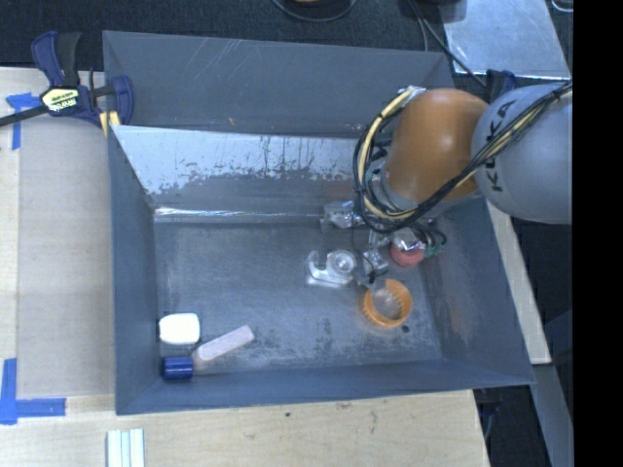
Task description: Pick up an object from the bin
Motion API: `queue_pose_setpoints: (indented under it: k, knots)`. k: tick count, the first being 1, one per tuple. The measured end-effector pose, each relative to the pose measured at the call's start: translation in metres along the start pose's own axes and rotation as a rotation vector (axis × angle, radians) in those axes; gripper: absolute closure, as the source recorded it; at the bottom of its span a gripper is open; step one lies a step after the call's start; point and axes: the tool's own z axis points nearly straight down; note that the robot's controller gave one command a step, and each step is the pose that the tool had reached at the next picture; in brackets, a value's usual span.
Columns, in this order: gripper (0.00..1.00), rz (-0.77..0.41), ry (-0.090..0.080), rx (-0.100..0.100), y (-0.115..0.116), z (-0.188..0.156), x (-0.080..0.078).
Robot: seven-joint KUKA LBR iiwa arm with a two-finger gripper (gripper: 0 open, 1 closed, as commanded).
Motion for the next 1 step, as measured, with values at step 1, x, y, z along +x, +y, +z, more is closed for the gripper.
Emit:
queue_pose_setpoints:
  k: [1]
  knots:
    - [1.0, -0.133, -0.002, 0.001, 0.0159, 0.0003, 0.004]
